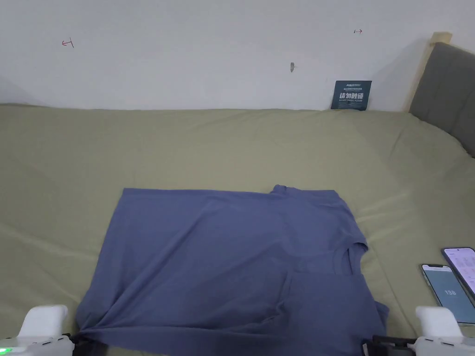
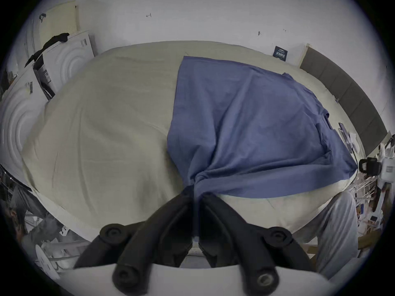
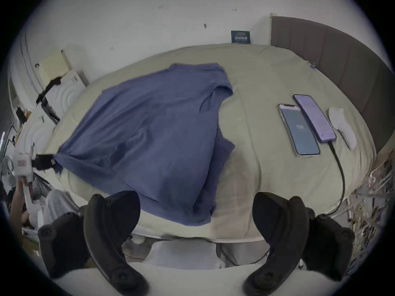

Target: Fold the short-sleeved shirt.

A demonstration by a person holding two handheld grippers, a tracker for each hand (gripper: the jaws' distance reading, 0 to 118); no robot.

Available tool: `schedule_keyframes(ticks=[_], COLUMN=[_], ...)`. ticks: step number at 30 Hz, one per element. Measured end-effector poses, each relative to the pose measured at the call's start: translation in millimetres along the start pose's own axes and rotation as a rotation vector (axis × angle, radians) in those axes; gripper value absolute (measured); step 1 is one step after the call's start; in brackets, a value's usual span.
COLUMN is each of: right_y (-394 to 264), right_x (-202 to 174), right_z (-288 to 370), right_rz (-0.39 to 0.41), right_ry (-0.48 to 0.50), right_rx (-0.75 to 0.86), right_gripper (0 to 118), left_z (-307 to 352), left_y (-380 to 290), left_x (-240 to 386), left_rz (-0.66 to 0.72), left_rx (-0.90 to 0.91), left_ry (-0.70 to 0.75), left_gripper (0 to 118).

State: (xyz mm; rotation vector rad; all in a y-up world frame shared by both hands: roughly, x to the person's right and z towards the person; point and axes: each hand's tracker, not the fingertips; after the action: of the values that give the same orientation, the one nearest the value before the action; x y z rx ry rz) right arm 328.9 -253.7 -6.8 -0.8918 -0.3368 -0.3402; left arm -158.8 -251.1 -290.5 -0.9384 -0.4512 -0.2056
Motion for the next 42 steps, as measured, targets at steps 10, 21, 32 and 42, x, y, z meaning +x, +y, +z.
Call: schedule_keyframes(ticks=[10, 21, 32, 42], right_y=[-6.8, 45.6, 149.6, 211.8], right_x=[13.5, 5.5, 2.1, 6.7], right_z=[7.2, 34.5, -18.5, -107.8], right_rz=[-0.014, -0.005, 0.023, 0.02], right_ry=[0.022, 0.024, -0.007, -0.043], right_rx=[0.002, 0.113, 0.109, 0.032], right_gripper=[5, 5, 5, 5], left_z=[1.7, 24.3, -24.4, -108.9], left_y=[1.0, 45.4, 150.8, 211.0], left_x=[-4.3, -6.9, -8.7, -8.1], left_rz=[-0.002, -0.058, -0.103, -0.103], left_rx=[-0.016, 0.015, -0.041, -0.13], left_ry=[-0.015, -0.059, -0.118, -0.145], left_gripper=[1, 1, 1, 3])
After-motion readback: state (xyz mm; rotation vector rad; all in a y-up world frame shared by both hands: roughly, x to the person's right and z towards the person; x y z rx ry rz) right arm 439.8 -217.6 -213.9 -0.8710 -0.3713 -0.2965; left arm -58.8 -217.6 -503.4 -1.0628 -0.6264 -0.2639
